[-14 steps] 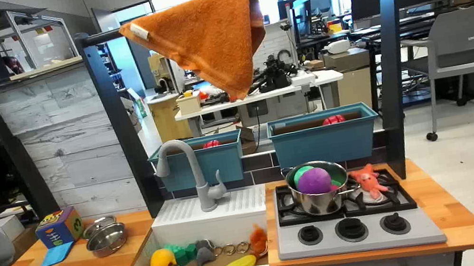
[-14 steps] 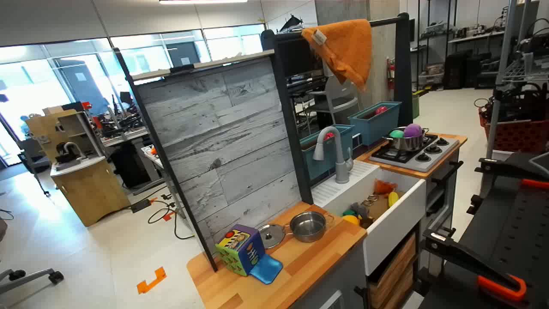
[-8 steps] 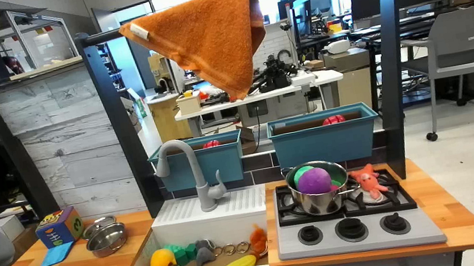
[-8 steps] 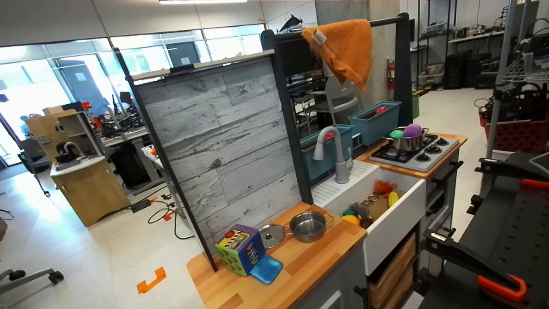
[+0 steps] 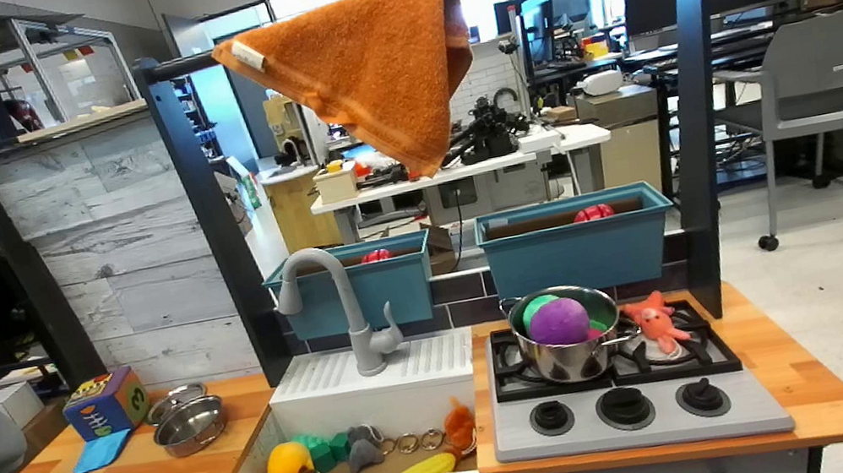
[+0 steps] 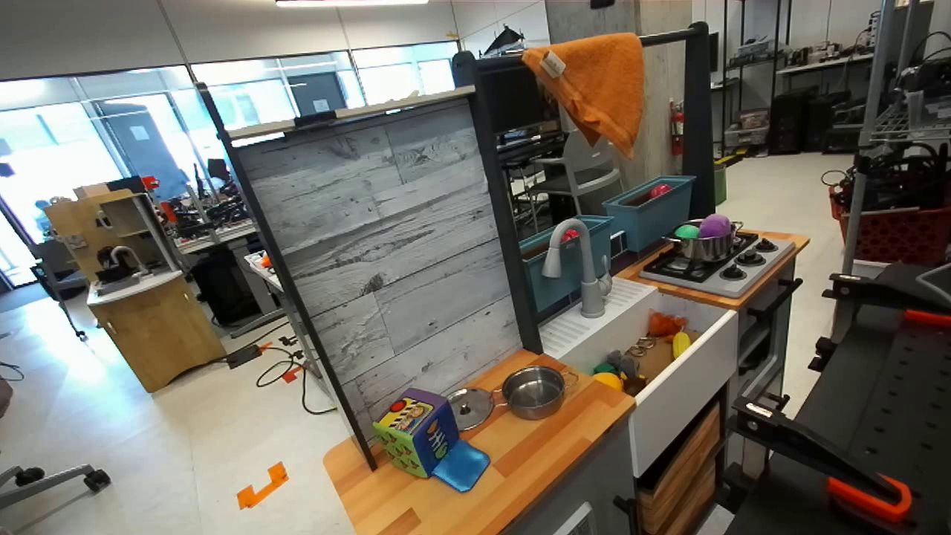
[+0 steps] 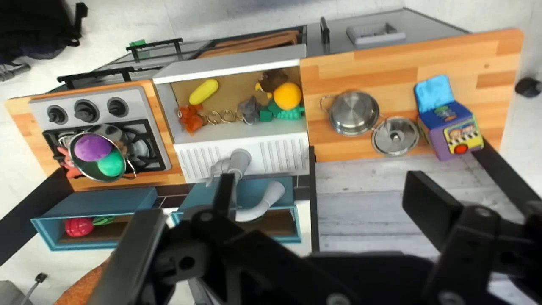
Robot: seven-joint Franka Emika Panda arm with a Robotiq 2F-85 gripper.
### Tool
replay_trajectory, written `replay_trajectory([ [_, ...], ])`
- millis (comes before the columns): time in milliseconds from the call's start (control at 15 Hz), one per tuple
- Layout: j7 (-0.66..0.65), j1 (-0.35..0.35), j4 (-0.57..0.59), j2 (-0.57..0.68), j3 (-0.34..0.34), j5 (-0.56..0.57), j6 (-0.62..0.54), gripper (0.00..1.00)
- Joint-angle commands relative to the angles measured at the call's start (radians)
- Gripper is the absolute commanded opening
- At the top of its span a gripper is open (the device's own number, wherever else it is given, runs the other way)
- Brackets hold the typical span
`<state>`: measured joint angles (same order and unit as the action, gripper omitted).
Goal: Remove the brown towel from the black railing
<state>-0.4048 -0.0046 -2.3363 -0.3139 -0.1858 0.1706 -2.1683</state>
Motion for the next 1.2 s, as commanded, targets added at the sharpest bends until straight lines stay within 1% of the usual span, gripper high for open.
replay_trajectory([
  [0, -0.088, -0.031, 0.063, 0.088, 0.042, -0.017, -0.138, 1.00],
  [133, -0.115, -0.047, 0.108, 0.127, 0.075, -0.049, -0.181, 1.00],
  [600, -0.134, -0.096, 0.323, 0.241, 0.214, -0.263, -0.180, 1.00],
  [800, -0.176, -0.111, 0.431, 0.334, 0.254, -0.351, -0.183, 1.00],
  [1067, -0.222, -0.123, 0.628, 0.518, 0.290, -0.500, -0.160, 1.00],
  [1133, -0.240, -0.125, 0.687, 0.568, 0.294, -0.521, -0.146, 1.00],
])
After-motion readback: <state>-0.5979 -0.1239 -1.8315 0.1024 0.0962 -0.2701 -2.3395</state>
